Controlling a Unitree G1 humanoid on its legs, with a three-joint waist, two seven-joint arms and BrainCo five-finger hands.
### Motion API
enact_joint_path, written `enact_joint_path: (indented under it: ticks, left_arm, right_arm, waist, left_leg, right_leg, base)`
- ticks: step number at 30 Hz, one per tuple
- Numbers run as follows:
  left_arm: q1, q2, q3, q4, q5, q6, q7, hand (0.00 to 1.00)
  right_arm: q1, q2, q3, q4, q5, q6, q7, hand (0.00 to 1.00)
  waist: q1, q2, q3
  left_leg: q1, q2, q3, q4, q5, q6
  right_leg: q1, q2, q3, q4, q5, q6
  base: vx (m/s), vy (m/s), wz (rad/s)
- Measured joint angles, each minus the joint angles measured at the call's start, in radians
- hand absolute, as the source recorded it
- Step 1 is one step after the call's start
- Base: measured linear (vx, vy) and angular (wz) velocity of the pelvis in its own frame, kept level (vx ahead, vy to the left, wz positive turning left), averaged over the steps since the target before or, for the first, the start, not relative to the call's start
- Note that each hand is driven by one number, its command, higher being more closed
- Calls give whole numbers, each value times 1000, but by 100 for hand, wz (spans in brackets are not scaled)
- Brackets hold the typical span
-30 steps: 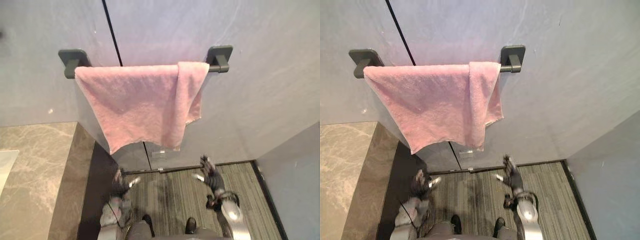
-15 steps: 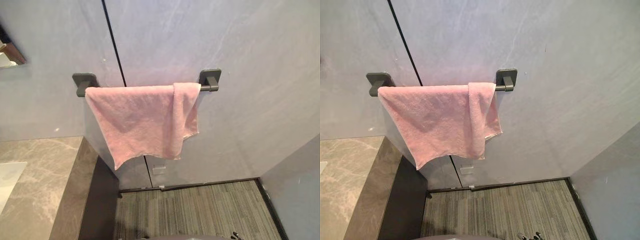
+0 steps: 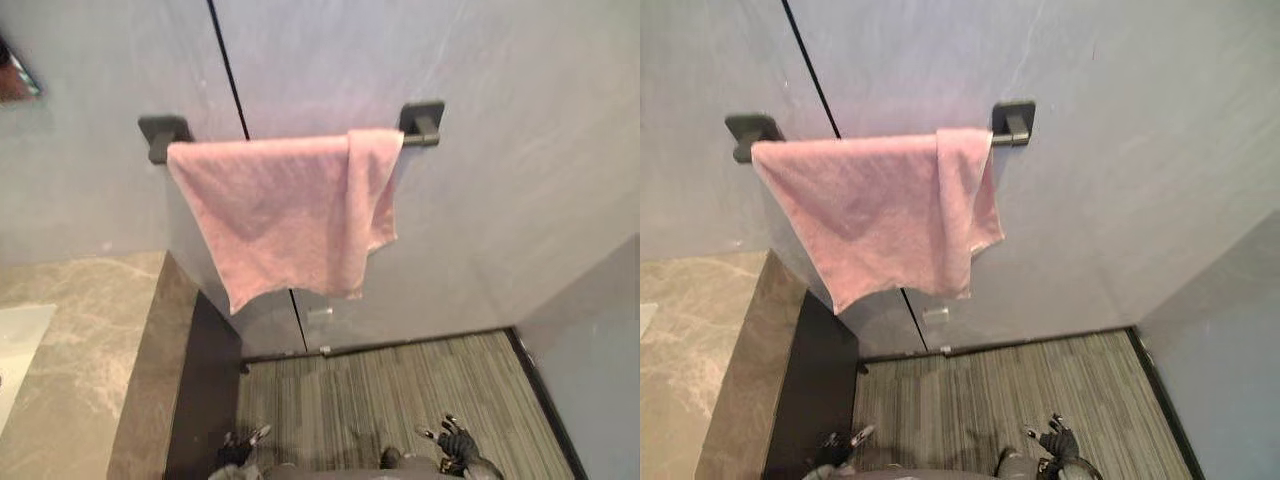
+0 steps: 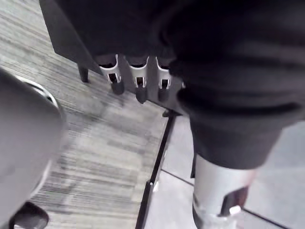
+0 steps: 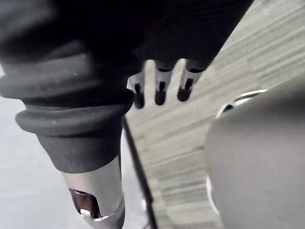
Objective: Organize washtable
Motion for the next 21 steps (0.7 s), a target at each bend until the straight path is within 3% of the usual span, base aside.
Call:
enact_joint_path:
  ticks: [2, 3, 4, 6, 8, 10, 11, 14, 15, 17, 18, 20, 21]
  left_arm:
    - [-19, 3, -21, -1, 8, 0, 0, 0]
    - [-21, -3, -16, -1, 13, 0, 0, 0]
    - [-21, -2, -15, -1, 14, 1, 0, 0]
    - [-13, -2, -15, -9, 14, 1, 1, 0]
    - [12, 2, -15, -24, 21, -1, 0, 0]
    - [29, 6, -15, -35, 29, -4, 0, 0]
    - [33, 6, -15, -42, 30, -7, 0, 0]
    - [32, 1, -25, -43, 31, -7, 1, 0]
    - [37, 0, -36, -41, 30, -7, 2, 0]
    - [48, 2, -52, -40, 28, -7, 3, 0]
    - [50, 3, -52, -41, 26, -7, 5, 0]
    - [38, 13, -23, -39, 22, -7, 11, 0]
    - [32, 20, 0, -29, 14, -6, 23, 0]
  right_arm:
    - [3, 1, 28, 0, 2, 0, -1, 0]
    - [-1, -5, 32, -4, 4, 1, -1, 0]
    - [-6, -6, 32, -7, 7, 3, -1, 0]
    - [-4, -7, 31, -7, 9, 3, -1, 0]
    - [-2, -6, 31, -6, 9, 2, 0, 0]
    - [4, 1, 31, -2, 9, 2, 0, 0]
    - [3, 6, 31, -1, 10, 3, -1, 0]
    - [-6, -5, 32, -1, 11, 5, -4, 0]
    - [-16, -14, 35, -1, 13, 5, -8, 0]
    - [-41, -25, 55, -1, 14, 5, -19, 0]
    - [-59, -37, 55, 0, 14, 3, -25, 0]
    - [-86, -46, 47, 0, 13, -4, -36, 0]
    - [-98, -56, 24, -2, 10, -4, -41, 0]
  waist:
    - [3, -15, 6]
    - [10, -8, 6]
    - [19, -8, 6]
    - [33, -5, 3]
    - [33, -7, -7]
    - [36, -11, -34]
    - [42, -21, -48]
    - [84, -5, -47]
    - [88, 10, -48]
    - [86, 15, -44]
    - [84, 15, -43]
    - [85, -11, -39]
    - [86, -19, -34]
  left_leg:
    - [-34, -7, 12, 27, -1, 7]
    - [-40, 10, 66, 21, -1, 70]
    - [-39, 15, 91, 25, 1, 77]
    - [-20, 19, 119, 25, 5, 78]
    - [-25, 18, 131, 23, 21, 72]
    - [-66, 17, 130, 26, 51, 72]
    - [-131, 19, 98, 58, 77, 75]
    - [-207, 33, 25, 55, 136, 50]
    - [-227, 40, -16, 34, 174, 37]
    - [-232, 41, -70, -35, 254, 19]
    - [-241, 39, -85, -122, 344, -9]
    - [-251, 76, 64, -84, 322, 23]
    - [-267, 107, 133, 68, 251, 76]
  right_leg:
    - [-27, -7, 33, 2, 20, 29]
    - [-36, 7, 71, 9, 32, 54]
    - [-69, -6, 74, 155, -19, 36]
    - [-69, -36, 72, 408, -94, 42]
    - [-30, -54, 96, 500, -118, 65]
    - [21, -61, 158, 476, -148, 88]
    - [99, -30, 243, 305, -226, 110]
    - [151, 29, 284, 123, -276, 84]
    - [170, 48, 234, 81, -276, 84]
    - [185, 73, 153, 68, -273, 79]
    - [182, 84, 88, 68, -255, 48]
    - [173, 82, -24, 27, -238, -21]
    - [179, 79, -105, 13, -247, -68]
  base:
    - [-259, 88, -19]
    - [-256, 63, -48]
    - [-239, 57, -52]
    - [-151, 8, -44]
    - [-129, -98, -29]
    - [-98, -216, 1]
    - [-102, -338, 28]
    - [-164, -369, 50]
    - [-181, -318, 105]
    - [-230, -295, 124]
    - [-280, -227, 135]
    - [-248, -238, 130]
    - [-156, -230, 138]
